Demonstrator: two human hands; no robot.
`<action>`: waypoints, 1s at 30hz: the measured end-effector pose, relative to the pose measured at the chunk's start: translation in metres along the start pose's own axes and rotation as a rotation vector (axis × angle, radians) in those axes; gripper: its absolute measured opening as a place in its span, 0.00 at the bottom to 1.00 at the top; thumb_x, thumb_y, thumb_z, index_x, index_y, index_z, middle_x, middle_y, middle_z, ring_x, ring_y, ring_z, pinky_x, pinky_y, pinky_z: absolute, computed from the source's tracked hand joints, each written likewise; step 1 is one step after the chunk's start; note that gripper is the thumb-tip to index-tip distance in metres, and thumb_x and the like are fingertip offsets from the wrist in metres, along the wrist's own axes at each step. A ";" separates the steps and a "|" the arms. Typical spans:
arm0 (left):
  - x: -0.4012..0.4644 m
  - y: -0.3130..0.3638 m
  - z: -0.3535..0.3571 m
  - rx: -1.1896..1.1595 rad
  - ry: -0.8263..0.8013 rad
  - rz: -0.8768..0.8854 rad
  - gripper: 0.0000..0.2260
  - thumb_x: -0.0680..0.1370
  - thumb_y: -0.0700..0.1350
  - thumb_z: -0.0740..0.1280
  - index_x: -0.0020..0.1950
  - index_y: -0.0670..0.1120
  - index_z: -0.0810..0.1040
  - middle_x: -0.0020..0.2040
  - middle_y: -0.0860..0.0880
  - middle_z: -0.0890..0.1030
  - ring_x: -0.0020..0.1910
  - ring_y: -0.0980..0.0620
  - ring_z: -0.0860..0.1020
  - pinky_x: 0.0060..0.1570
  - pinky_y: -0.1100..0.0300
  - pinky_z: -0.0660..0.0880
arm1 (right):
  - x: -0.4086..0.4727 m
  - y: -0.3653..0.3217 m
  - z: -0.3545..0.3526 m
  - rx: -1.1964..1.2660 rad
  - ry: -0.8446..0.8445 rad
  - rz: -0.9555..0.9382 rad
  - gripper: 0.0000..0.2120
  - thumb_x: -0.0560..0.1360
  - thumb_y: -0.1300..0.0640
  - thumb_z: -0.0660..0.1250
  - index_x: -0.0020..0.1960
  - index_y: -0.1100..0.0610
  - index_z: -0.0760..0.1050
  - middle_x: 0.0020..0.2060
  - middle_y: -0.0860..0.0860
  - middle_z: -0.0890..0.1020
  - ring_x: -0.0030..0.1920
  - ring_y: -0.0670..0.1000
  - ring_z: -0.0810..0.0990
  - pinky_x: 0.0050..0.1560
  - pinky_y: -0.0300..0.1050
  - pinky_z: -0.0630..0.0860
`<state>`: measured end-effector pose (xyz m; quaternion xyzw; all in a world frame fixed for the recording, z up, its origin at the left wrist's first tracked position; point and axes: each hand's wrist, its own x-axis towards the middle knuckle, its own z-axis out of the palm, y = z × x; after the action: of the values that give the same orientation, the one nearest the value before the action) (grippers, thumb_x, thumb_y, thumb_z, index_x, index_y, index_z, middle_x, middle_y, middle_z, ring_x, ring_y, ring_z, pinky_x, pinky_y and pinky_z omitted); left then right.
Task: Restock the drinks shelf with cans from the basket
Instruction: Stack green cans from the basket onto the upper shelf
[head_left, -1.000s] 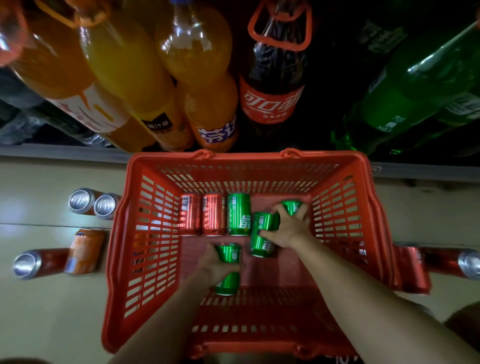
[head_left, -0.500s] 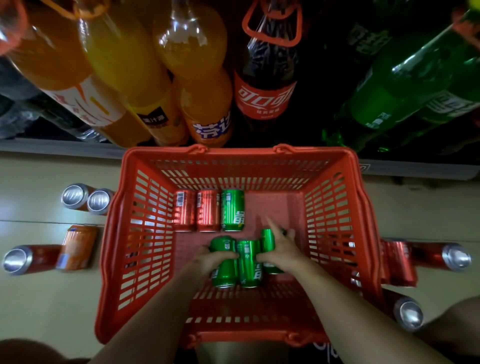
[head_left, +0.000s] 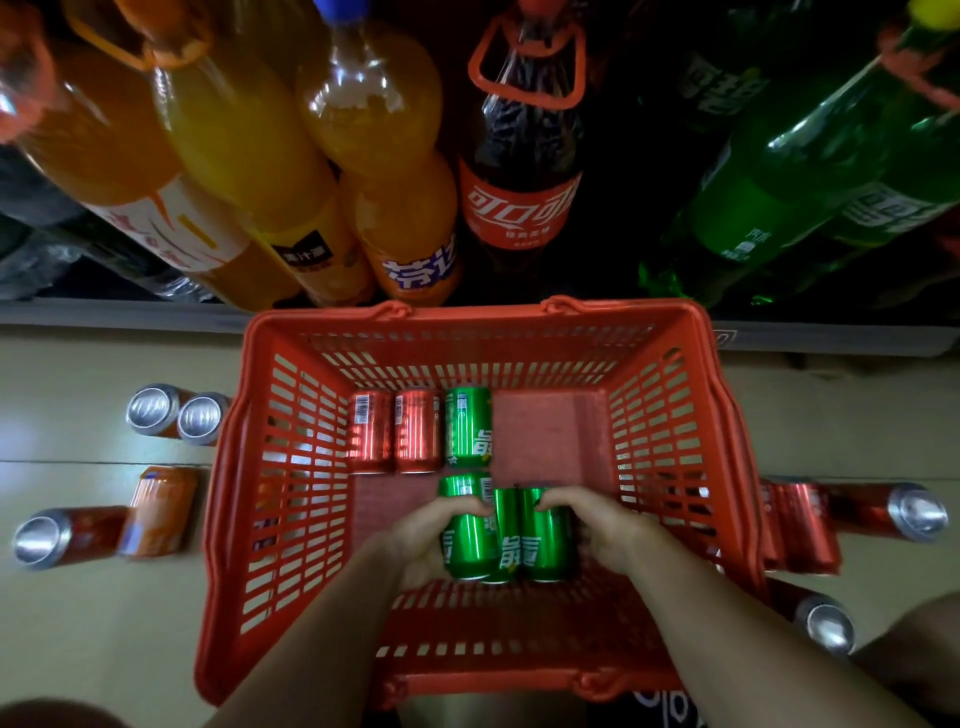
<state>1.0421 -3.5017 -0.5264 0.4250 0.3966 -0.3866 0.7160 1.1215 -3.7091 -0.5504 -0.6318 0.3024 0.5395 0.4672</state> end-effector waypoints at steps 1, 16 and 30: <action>0.000 0.000 0.001 0.001 -0.006 0.004 0.17 0.78 0.41 0.70 0.67 0.46 0.78 0.58 0.42 0.87 0.56 0.42 0.86 0.55 0.43 0.82 | 0.001 0.001 -0.001 0.009 -0.004 0.005 0.17 0.68 0.58 0.75 0.56 0.56 0.82 0.52 0.54 0.86 0.55 0.54 0.83 0.67 0.54 0.74; -0.003 0.001 0.010 0.060 0.059 0.001 0.17 0.75 0.35 0.69 0.64 0.43 0.79 0.57 0.40 0.86 0.50 0.43 0.86 0.49 0.49 0.83 | -0.015 -0.002 0.022 0.252 -0.329 0.027 0.22 0.73 0.59 0.69 0.67 0.64 0.78 0.65 0.66 0.79 0.59 0.63 0.81 0.70 0.63 0.73; -0.239 0.096 0.073 0.052 0.098 0.242 0.30 0.66 0.32 0.77 0.66 0.52 0.81 0.57 0.43 0.87 0.59 0.40 0.84 0.64 0.42 0.78 | -0.276 -0.083 0.044 0.230 -0.287 -0.225 0.16 0.73 0.61 0.70 0.61 0.59 0.83 0.55 0.62 0.86 0.53 0.60 0.85 0.60 0.56 0.79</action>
<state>1.0529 -3.4841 -0.2598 0.5064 0.3666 -0.2863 0.7261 1.1125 -3.6707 -0.2615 -0.5208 0.2197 0.5305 0.6317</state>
